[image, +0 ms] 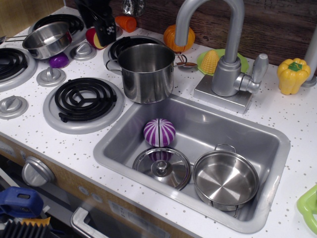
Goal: Put pot on stove which is near stove
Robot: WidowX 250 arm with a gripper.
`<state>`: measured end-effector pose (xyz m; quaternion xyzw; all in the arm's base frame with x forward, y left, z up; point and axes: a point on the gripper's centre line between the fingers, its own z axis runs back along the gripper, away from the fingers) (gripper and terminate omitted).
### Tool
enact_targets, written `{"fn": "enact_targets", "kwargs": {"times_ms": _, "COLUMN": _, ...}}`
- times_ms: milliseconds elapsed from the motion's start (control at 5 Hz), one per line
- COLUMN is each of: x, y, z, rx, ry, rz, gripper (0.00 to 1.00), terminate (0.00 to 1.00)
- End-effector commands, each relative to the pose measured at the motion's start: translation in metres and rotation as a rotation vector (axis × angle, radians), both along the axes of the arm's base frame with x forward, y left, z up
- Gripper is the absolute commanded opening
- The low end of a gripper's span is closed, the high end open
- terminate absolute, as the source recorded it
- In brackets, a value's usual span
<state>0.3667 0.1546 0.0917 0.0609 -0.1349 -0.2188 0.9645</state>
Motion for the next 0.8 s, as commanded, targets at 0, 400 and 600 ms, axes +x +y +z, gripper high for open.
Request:
{"fn": "enact_targets", "kwargs": {"times_ms": 0, "x": 0.023, "y": -0.005, "z": 0.006, "rx": -0.004, "ry": -0.075, "rz": -0.036, "gripper": 1.0, "terminate": 0.0}}
{"fn": "enact_targets", "kwargs": {"times_ms": 400, "x": 0.027, "y": -0.02, "z": -0.01, "rx": -0.087, "ry": -0.072, "rz": -0.036, "gripper": 1.0, "terminate": 0.0}}
{"fn": "enact_targets", "kwargs": {"times_ms": 600, "x": 0.028, "y": -0.022, "z": -0.019, "rx": -0.14, "ry": -0.052, "rz": -0.03, "gripper": 1.0, "terminate": 0.0}}
